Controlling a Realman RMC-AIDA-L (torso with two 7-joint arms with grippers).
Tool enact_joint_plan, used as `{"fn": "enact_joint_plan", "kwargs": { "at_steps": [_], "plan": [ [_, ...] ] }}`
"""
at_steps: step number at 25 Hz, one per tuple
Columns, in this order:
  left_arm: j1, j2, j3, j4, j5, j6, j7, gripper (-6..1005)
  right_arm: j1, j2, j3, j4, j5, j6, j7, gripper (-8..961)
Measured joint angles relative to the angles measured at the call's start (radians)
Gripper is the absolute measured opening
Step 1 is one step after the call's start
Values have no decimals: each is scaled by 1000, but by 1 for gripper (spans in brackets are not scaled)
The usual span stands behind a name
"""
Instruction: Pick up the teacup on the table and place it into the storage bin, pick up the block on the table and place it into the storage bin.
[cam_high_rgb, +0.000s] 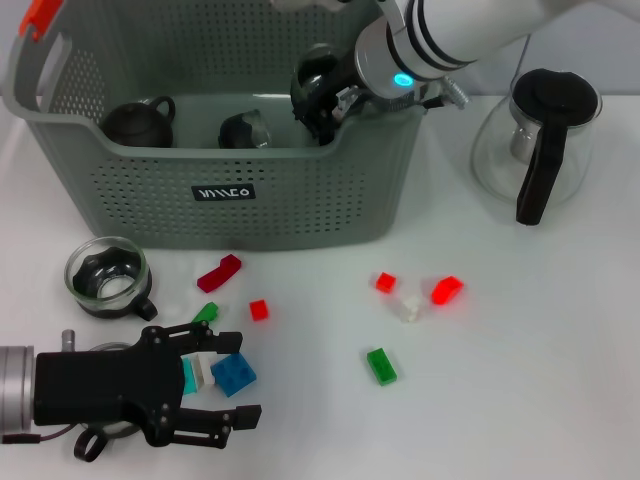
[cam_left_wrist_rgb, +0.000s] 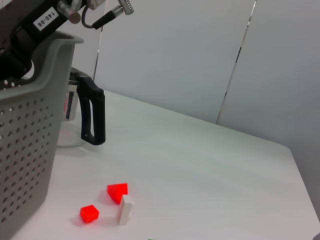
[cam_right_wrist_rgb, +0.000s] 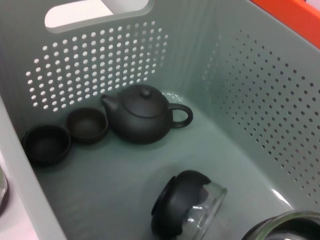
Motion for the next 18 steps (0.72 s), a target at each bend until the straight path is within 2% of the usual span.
{"fn": "enact_joint_plan", "kwargs": {
  "at_steps": [8,18],
  "plan": [
    [-6,0,1,-1,0,0,1,902,-7,-6,36,-2,-72,-8,43,64],
    [-9,0,2,0,0,0,2,903,-10,-6,34,-2,-78,-18,47,65]
  ]
}}
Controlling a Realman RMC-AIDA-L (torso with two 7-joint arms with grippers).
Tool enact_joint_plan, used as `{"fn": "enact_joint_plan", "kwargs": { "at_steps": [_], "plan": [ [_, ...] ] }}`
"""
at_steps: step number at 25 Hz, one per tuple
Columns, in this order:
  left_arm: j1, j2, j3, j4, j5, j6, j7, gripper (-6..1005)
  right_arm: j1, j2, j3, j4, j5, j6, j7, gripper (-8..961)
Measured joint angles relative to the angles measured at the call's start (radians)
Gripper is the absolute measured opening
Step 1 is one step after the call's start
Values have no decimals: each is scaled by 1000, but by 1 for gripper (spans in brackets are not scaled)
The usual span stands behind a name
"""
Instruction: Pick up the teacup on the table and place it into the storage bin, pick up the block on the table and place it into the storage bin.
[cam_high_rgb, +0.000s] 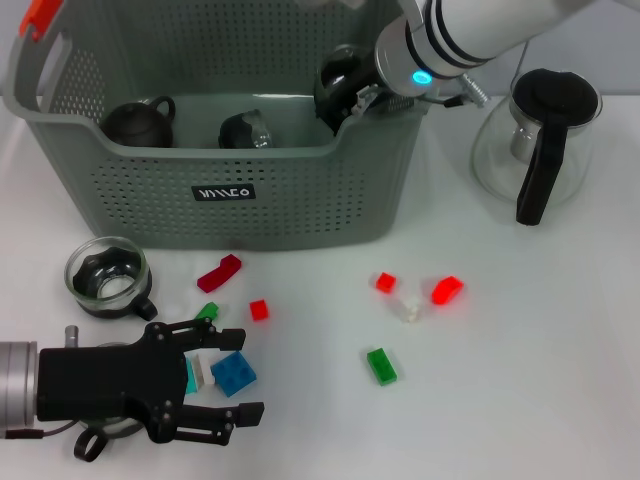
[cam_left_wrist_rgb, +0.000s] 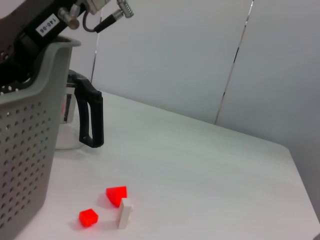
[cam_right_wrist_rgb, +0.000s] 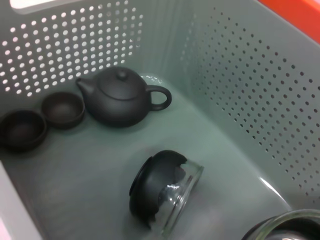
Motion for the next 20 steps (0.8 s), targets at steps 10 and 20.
{"fn": "enact_joint_plan", "kwargs": {
  "at_steps": [10,20],
  "plan": [
    [-2,0,0,0,0,-1,0,902,-6,-7,2,0,-2,-14,2,68],
    [-2,0,0,0,0,-5,0,903,-21,-9,3,-49,-2,-48,3,77]
  ]
}}
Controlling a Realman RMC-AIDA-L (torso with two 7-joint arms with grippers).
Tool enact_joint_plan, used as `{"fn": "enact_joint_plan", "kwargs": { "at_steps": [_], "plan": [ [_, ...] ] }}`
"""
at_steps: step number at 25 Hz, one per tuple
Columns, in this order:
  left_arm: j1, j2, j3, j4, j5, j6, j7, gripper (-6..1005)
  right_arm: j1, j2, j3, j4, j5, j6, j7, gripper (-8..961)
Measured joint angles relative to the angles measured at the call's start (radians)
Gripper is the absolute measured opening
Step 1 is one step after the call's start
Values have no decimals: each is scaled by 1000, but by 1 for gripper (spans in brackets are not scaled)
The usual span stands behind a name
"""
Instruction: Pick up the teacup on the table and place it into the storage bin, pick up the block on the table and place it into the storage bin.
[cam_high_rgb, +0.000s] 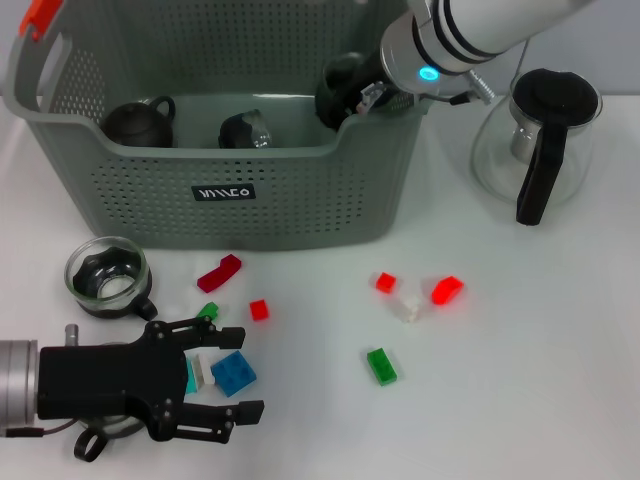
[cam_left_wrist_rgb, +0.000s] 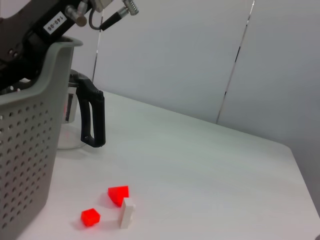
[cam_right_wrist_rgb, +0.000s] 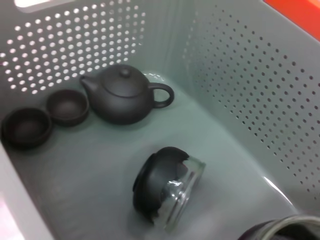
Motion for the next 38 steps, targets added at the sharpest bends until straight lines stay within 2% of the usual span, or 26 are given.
{"fn": "enact_joint_plan", "kwargs": {
  "at_steps": [4,10,13,15,18,22,28,33,38],
  "plan": [
    [0,0,0,0,0,-1,0,903,-17,0,0,-40,0,-18,1,103],
    [0,0,0,0,0,2,0,902,-39,0,7,-72,0,-29,2,262],
    [1,0,0,0,0,4,0,903,-52,-1,11,-101,0,-30,2,405],
    [2,0,0,0,0,5,0,903,-89,1,22,-166,-1,-34,0,500],
    [3,1,0,2,1,10,-3,902,-171,13,60,-345,5,-59,-9,741],
    [9,6,-16,13,4,27,-5,902,-291,21,80,-577,74,-119,-32,758],
    [22,20,-65,50,11,85,-3,903,-483,20,98,-780,311,-221,-179,785],
    [50,24,-62,122,13,121,-4,902,-628,21,103,-821,564,-340,-390,788],
    [75,21,-57,237,40,180,-9,903,-741,21,97,-813,684,-418,-540,789]
  ]
}}
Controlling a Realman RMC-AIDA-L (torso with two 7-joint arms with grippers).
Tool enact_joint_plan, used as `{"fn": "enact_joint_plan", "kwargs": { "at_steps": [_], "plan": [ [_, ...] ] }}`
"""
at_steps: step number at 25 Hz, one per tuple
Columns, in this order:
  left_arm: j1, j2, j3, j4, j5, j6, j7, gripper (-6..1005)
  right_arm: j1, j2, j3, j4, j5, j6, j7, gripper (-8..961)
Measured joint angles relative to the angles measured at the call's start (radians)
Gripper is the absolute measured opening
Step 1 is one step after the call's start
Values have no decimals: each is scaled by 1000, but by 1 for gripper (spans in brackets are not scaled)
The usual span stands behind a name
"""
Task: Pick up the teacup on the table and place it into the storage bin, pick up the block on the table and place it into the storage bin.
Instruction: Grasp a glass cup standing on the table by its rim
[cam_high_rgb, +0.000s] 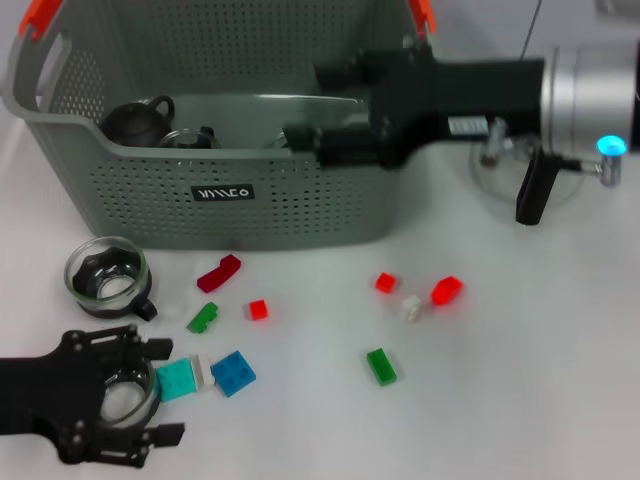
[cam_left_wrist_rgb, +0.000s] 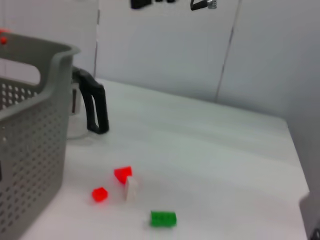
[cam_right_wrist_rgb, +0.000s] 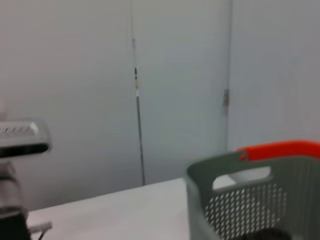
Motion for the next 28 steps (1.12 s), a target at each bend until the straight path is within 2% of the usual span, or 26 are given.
{"fn": "enact_joint_plan", "kwargs": {
  "at_steps": [6,14,21,23,28],
  "plan": [
    [-4,-15,18,141,103,28,-117,900,-28,0,-7,102,5,-69,-90,877],
    [1,-57,130,329,166,24,-292,896,16,0,-69,271,-6,-103,-237,934],
    [-8,-57,236,369,182,-22,-416,892,81,-1,-70,390,-7,-84,-265,941],
    [-10,-57,310,388,193,-51,-470,891,98,-3,-68,409,-12,-73,-261,941],
    [-28,-58,354,397,249,-84,-504,888,118,0,-69,416,-31,-45,-260,939]
  ]
}}
